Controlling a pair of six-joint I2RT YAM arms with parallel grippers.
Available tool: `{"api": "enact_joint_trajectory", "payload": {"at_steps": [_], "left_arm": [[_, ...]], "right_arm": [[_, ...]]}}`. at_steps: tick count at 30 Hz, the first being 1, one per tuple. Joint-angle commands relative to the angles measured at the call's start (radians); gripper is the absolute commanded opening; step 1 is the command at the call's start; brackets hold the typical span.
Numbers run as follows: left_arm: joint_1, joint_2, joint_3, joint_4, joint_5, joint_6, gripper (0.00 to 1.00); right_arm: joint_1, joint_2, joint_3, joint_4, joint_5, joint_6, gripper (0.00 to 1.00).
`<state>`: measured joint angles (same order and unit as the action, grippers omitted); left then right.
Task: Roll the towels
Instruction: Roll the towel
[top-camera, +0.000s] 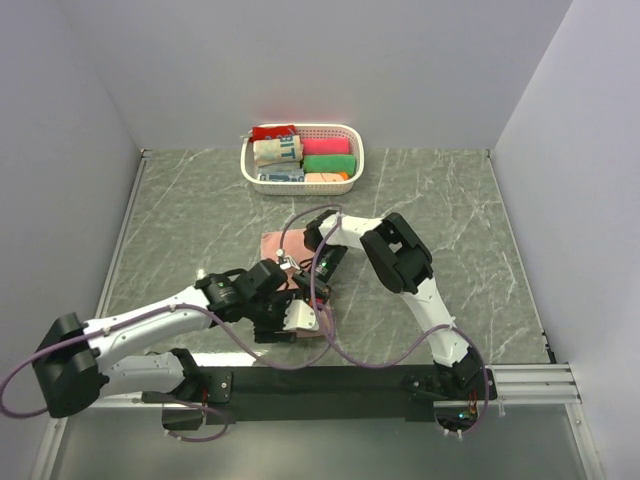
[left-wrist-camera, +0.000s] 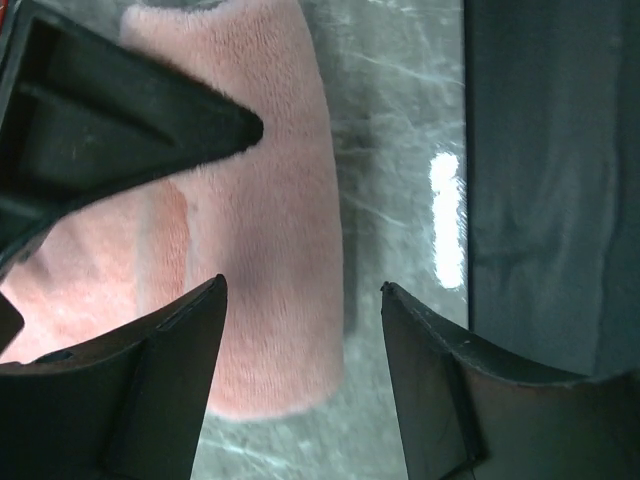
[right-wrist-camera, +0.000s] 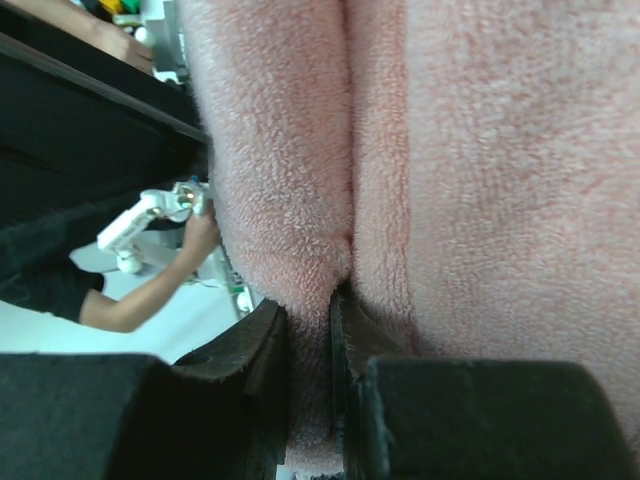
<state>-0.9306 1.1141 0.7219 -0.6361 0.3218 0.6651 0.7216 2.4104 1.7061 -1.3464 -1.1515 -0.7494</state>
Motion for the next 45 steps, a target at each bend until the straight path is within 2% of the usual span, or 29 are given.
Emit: {"api": "enact_joint_trajectory", "payload": {"at_steps": [1,6,9,11,12,13,14,16,18,19,25,28,31,33,35,38,39,40,42,43,45], "left_arm": [[-0.036,0.062,-0.012,0.12,-0.094,-0.061,0.7],[-0.091,0.134,-0.085,0.187,-0.219,-0.062,0.7],[-0.116,0.189,-0.101,0.156,-0.256,-0.059,0.63],[-0.117,0.217,-0.09,0.077,-0.247,-0.055,0.51],[-0.117,0.243,-0.07,0.046,-0.201,-0.047,0.31],[-0.116,0.25,-0.062,0.012,-0.182,-0.038,0.24],[-0.113,0.251,-0.056,-0.006,-0.17,-0.023,0.18],[-0.094,0.245,-0.041,-0.06,-0.112,0.002,0.08],[-0.079,0.262,-0.013,-0.126,-0.043,0.011,0.04],[-0.056,0.276,-0.001,-0.144,-0.014,0.02,0.02],[0.094,0.437,0.111,-0.307,0.158,0.074,0.01],[0.195,0.552,0.21,-0.408,0.261,0.114,0.01],[0.266,0.66,0.312,-0.467,0.305,0.16,0.01],[0.306,0.737,0.382,-0.507,0.319,0.18,0.01],[0.329,0.791,0.448,-0.54,0.321,0.218,0.01],[0.377,0.884,0.531,-0.586,0.327,0.255,0.01],[0.397,0.929,0.55,-0.612,0.33,0.26,0.01],[0.404,0.949,0.569,-0.623,0.335,0.275,0.01],[0.424,0.998,0.619,-0.639,0.342,0.28,0.01],[0.427,1.01,0.632,-0.648,0.341,0.283,0.01],[0.437,1.035,0.665,-0.648,0.336,0.28,0.01]], "right_arm": [[-0.007,0.055,0.02,0.061,0.124,0.007,0.0],[-0.008,0.053,0.02,0.069,0.124,0.015,0.0],[-0.011,0.052,0.018,0.069,0.127,0.021,0.05],[-0.019,0.038,0.013,0.072,0.127,0.027,0.18],[-0.039,0.027,0.013,0.076,0.127,0.047,0.24],[-0.051,-0.003,0.007,0.087,0.127,0.059,0.32],[-0.065,-0.025,0.004,0.09,0.113,0.067,0.38],[-0.126,-0.106,-0.019,0.119,0.095,0.108,0.56],[-0.171,-0.169,-0.032,0.151,0.104,0.157,0.63],[-0.215,-0.239,-0.054,0.197,0.11,0.174,0.73],[-0.367,-0.55,-0.183,0.422,0.217,0.281,0.73],[-0.425,-0.711,-0.265,0.51,0.268,0.289,0.68],[-0.456,-0.853,-0.356,0.552,0.3,0.271,0.62],[-0.461,-0.919,-0.404,0.555,0.312,0.24,0.59],[-0.461,-1.008,-0.457,0.538,0.323,0.208,0.51],[-0.45,-1.103,-0.473,0.423,0.325,0.11,0.44],[-0.429,-1.126,-0.479,0.396,0.335,0.081,0.44],[-0.403,-1.172,-0.505,0.4,0.352,0.075,0.49],[-0.331,-1.215,-0.54,0.423,0.459,0.077,0.55],[-0.227,-1.25,-0.587,0.481,0.507,0.088,0.64],[-0.131,-1.281,-0.64,0.558,0.617,0.119,0.71]]}}
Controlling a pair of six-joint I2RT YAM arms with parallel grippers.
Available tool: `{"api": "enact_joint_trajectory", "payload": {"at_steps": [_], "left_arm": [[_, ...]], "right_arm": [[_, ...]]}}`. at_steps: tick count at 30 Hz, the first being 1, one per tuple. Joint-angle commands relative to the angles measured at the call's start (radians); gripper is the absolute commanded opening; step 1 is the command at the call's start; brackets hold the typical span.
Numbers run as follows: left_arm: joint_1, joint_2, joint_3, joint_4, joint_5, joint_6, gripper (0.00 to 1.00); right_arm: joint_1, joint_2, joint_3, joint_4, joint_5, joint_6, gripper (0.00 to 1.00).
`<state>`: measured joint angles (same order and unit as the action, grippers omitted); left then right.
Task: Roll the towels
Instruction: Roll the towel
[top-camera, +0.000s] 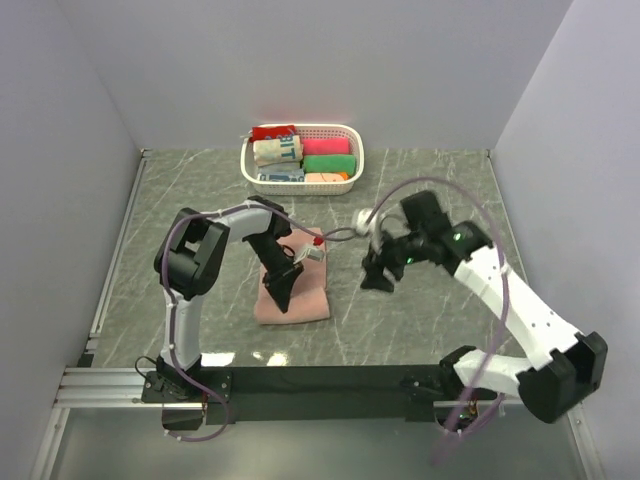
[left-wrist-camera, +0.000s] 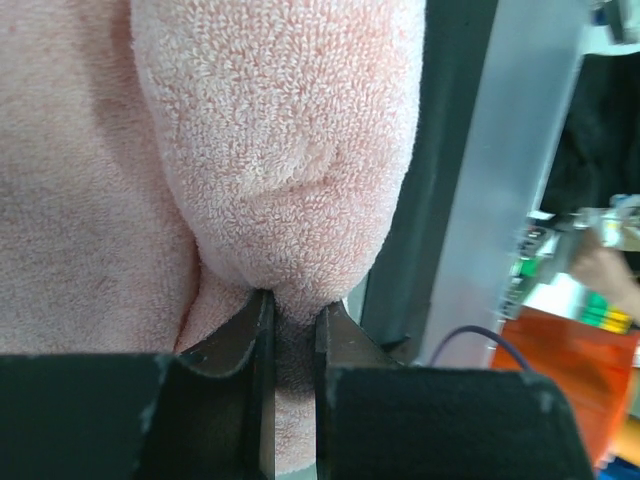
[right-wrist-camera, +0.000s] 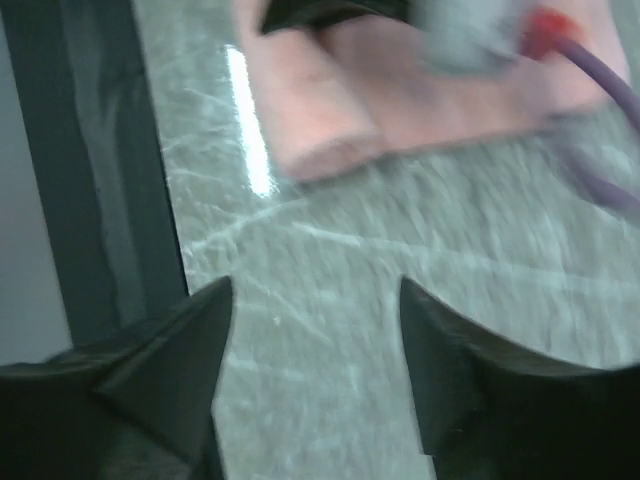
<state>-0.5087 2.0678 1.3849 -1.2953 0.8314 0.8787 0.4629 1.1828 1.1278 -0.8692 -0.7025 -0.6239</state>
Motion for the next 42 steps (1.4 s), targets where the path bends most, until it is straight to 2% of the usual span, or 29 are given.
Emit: {"api": "enact_joint_trajectory", "payload": {"at_steps": [1,5,10,16,22,23,25,26,27,28,29,30,33,36,42], "left_arm": [[0.018,0.087,0.011,0.005,-0.178,0.066,0.01],[0.029,0.118,0.058,-0.009,-0.179,0.065,0.01],[0.03,0.144,0.092,-0.018,-0.183,0.059,0.01],[0.03,0.156,0.106,-0.021,-0.192,0.06,0.01],[0.041,0.156,0.112,-0.019,-0.201,0.065,0.01],[0.042,0.158,0.114,-0.018,-0.199,0.065,0.01],[0.048,0.158,0.114,-0.009,-0.189,0.059,0.02],[0.052,0.155,0.112,-0.006,-0.186,0.057,0.02],[0.061,0.15,0.109,0.001,-0.181,0.049,0.05],[0.068,0.144,0.097,0.023,-0.169,0.045,0.08],[0.078,0.12,0.089,0.039,-0.158,0.04,0.12],[0.103,0.104,0.08,0.051,-0.144,0.031,0.21],[0.172,0.055,0.068,0.077,-0.086,0.016,0.35],[0.258,0.014,0.088,0.08,-0.023,-0.004,0.44],[0.459,-0.13,0.125,0.126,0.102,-0.093,0.5]], "right_arm": [[0.205,-0.07,-0.106,0.161,0.208,0.006,0.76],[0.383,-0.035,-0.157,0.317,0.362,0.021,0.8],[0.517,0.104,-0.157,0.498,0.48,-0.02,0.82],[0.556,0.302,-0.063,0.516,0.391,-0.033,0.84],[0.551,0.449,-0.088,0.549,0.327,-0.042,0.82],[0.548,0.468,-0.088,0.549,0.319,-0.039,0.79],[0.534,0.523,-0.066,0.513,0.281,-0.042,0.62],[0.528,0.541,-0.054,0.495,0.265,-0.046,0.5],[0.52,0.567,-0.033,0.452,0.224,-0.051,0.25],[0.514,0.577,-0.023,0.429,0.204,-0.057,0.12],[0.499,0.581,-0.016,0.409,0.18,-0.071,0.05],[0.491,0.586,-0.005,0.37,0.158,-0.077,0.0],[0.477,0.593,0.009,0.284,0.094,-0.111,0.0],[0.459,0.636,0.049,0.187,0.023,-0.131,0.0],[0.419,0.75,0.16,0.077,-0.072,-0.119,0.0]]}}
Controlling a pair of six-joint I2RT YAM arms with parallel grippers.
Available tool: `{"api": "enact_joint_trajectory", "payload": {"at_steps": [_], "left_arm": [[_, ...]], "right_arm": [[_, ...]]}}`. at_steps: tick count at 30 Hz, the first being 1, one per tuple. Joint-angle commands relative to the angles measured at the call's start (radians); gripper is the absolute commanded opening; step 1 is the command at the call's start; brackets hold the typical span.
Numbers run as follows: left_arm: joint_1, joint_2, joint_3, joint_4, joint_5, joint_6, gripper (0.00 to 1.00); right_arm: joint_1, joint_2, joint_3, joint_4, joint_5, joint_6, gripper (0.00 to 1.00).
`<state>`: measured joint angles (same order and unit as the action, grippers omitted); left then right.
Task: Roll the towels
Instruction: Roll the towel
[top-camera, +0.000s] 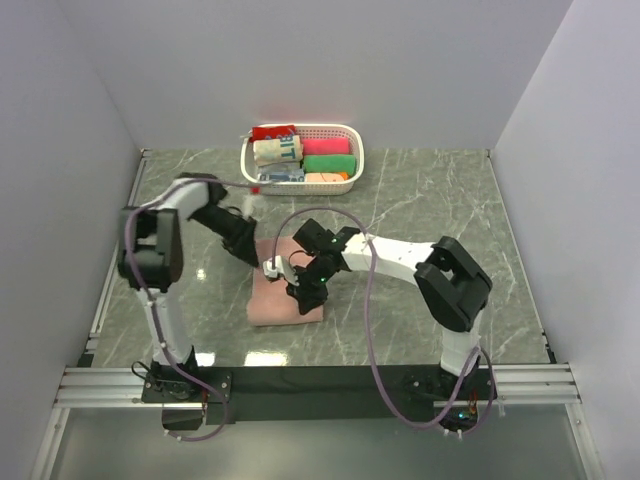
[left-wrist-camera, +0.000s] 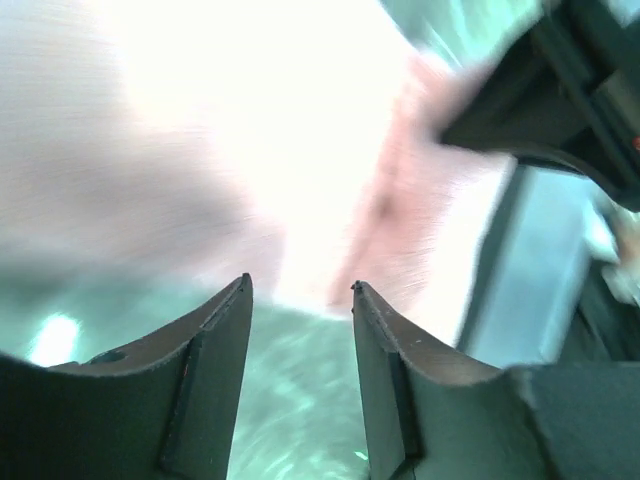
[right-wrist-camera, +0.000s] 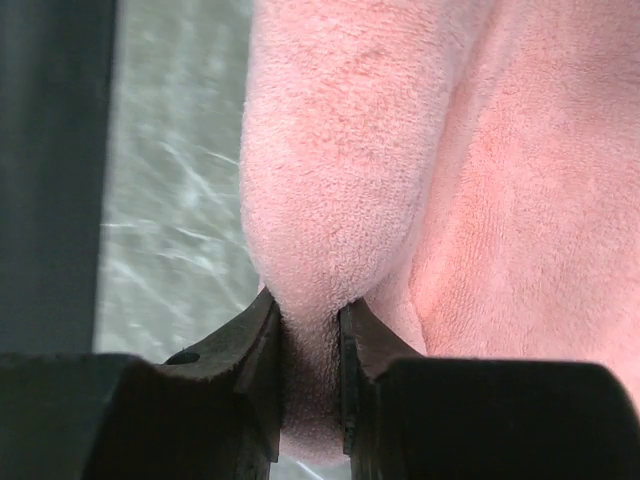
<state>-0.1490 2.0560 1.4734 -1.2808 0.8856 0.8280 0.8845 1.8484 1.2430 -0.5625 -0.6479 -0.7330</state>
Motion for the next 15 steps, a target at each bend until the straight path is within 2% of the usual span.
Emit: {"api": "enact_joint_trajectory", "payload": {"at_steps": [1,4,6,8,10,12,13,14,15], "left_arm": [[0.123,-0.175,0.009,0.132,0.058,-0.061,0.5],[0.202,-0.273,-0.089,0.236,0.07,-0.153,0.51],[0.229,-0.402,-0.151,0.305,0.049,-0.208,0.52],[0.218,-0.556,-0.254,0.372,-0.011,-0.193,0.55],[0.165,-0.71,-0.359,0.412,-0.11,-0.149,0.58],[0.041,-0.807,-0.435,0.434,-0.193,-0.084,0.6],[-0.01,-0.904,-0.52,0.454,-0.285,-0.075,0.6],[-0.109,-0.951,-0.565,0.492,-0.318,-0.06,0.61],[-0.154,-0.997,-0.646,0.515,-0.345,-0.044,0.64]], "right_arm": [[-0.021,0.103,0.064,-0.247,-0.146,-0.008,0.0],[-0.061,0.193,0.151,-0.322,-0.199,-0.002,0.0],[-0.077,0.285,0.243,-0.416,-0.252,-0.014,0.0],[-0.113,0.369,0.32,-0.465,-0.288,-0.019,0.0],[-0.137,0.425,0.377,-0.556,-0.327,-0.04,0.0],[-0.153,0.482,0.429,-0.603,-0.349,-0.046,0.0],[-0.16,0.492,0.437,-0.606,-0.372,-0.045,0.0],[-0.171,0.511,0.449,-0.609,-0.378,-0.045,0.0],[-0.176,0.518,0.455,-0.613,-0.383,-0.048,0.0]]}}
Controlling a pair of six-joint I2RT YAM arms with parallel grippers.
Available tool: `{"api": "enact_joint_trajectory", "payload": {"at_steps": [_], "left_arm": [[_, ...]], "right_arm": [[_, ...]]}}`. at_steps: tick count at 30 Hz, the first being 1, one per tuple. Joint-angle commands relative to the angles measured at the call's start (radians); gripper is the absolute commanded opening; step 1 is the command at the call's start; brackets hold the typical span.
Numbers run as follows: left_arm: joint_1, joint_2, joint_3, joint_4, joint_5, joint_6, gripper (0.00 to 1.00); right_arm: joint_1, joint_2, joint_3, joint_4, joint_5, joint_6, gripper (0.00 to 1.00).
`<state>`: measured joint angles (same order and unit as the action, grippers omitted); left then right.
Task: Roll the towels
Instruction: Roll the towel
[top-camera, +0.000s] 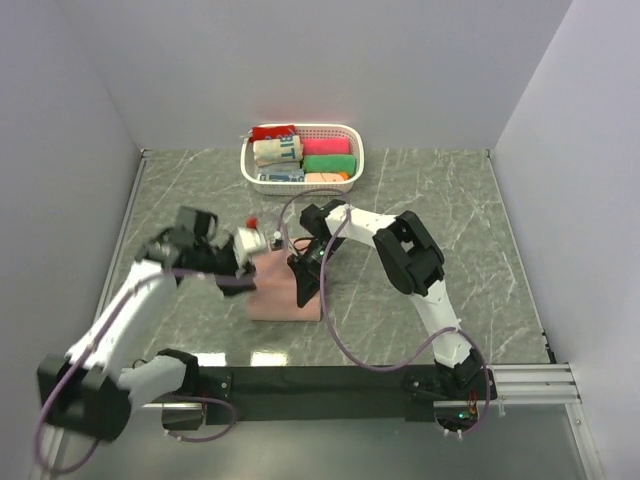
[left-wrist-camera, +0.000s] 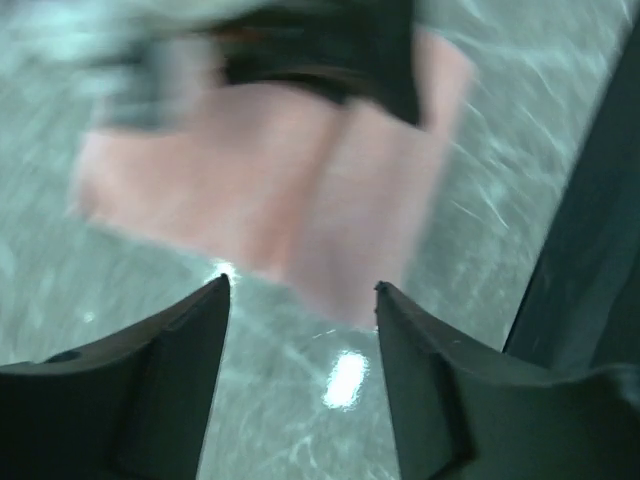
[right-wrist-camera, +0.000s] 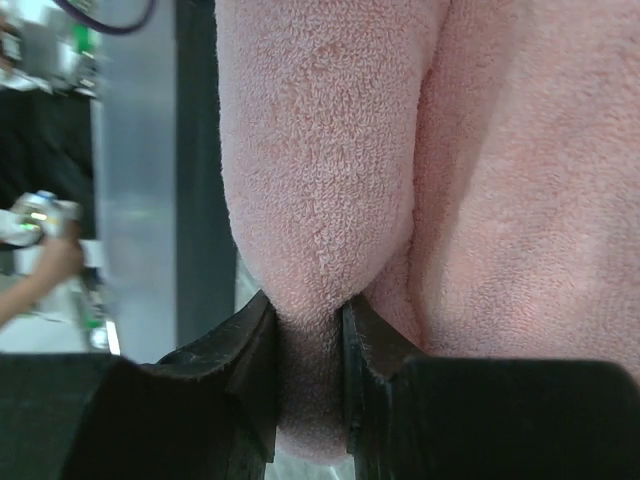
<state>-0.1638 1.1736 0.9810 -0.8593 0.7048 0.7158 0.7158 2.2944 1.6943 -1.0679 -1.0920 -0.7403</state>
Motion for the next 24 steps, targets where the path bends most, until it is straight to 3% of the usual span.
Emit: {"api": "enact_joint_trajectory", "payload": {"at_steps": [1,4,8,18,22,24], "left_arm": [[-0.185,-0.193,-0.189,0.115,-0.194,0.07,0.67],[-0.35,-0.256,-0.275,0.164,-0.275,0.068,0.71],[-0.54,-0.223,-0.321,0.253,-0.385,0.016,0.74],[-0.747,-0.108,-0.49,0.598,-0.617,-0.012,0.77],[-0.783,-0.005,-0.509,0.652,-0.685,0.001,0.7],[-0.783,0.026,-0.486,0.622,-0.688,0.004,0.58]], "right_arm": [[-0.01,0.08,0.007,-0.103,0.058,-0.034,0.0],[-0.015,0.106,0.028,-0.104,0.06,-0.03,0.0],[-0.019,0.152,0.065,-0.135,0.053,-0.031,0.0],[-0.029,0.195,0.107,-0.159,0.05,-0.018,0.0],[-0.03,0.198,0.114,-0.167,0.049,-0.024,0.0],[-0.03,0.192,0.11,-0.165,0.047,-0.031,0.01]]}}
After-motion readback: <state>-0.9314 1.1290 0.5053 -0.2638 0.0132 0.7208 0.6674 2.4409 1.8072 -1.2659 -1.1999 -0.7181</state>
